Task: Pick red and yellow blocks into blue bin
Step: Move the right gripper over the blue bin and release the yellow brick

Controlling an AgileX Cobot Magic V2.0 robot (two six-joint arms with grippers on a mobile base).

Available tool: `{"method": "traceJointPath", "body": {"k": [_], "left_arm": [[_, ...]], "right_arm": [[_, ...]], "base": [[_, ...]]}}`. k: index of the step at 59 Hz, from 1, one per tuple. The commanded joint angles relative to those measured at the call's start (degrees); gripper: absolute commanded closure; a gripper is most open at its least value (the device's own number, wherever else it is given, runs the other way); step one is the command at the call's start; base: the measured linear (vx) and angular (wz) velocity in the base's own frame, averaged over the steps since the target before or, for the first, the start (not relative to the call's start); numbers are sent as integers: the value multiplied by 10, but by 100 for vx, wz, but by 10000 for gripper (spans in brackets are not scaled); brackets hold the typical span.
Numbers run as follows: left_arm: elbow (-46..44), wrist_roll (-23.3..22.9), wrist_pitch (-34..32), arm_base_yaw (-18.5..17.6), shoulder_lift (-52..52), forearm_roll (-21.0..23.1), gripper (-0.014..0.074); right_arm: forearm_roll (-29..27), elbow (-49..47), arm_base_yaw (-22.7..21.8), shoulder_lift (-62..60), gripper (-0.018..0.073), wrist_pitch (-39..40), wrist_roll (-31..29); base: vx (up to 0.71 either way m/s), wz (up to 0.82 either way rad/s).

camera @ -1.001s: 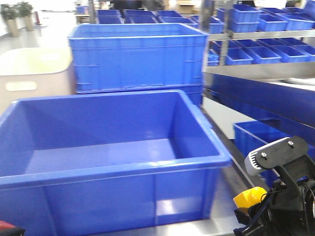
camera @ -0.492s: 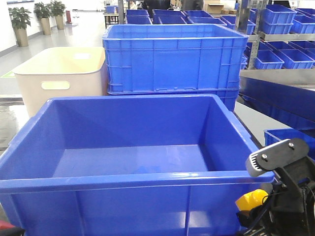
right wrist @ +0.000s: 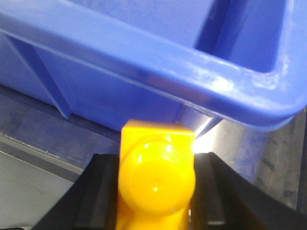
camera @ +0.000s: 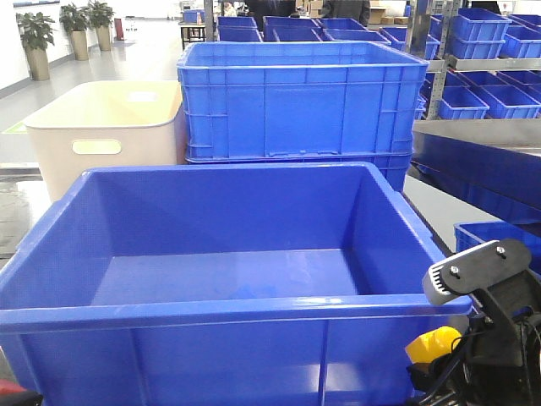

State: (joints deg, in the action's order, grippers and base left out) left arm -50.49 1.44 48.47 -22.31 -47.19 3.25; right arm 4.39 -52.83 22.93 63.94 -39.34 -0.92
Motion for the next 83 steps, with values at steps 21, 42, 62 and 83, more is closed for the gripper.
{"method": "traceJointPath", "body": {"k": [21, 42, 62, 83], "left_arm": [[-14, -5, -39, -5, 3, 5, 380], [-14, -5, -39, -5, 3, 5, 380], [-14, -5, -39, -5, 3, 5, 380], [-14, -5, -39, -5, 3, 5, 380]], "right_arm": [[-25, -16, -1, -19, 318, -14, -1], [-69, -63, -1, -113, 318, -47, -29], [-204, -171, -1, -15, 316, 78, -263], [-225, -321, -1, 214, 309, 94, -283]], "base": [[0, 0], [0, 0], [0, 0], [0, 0]]}}
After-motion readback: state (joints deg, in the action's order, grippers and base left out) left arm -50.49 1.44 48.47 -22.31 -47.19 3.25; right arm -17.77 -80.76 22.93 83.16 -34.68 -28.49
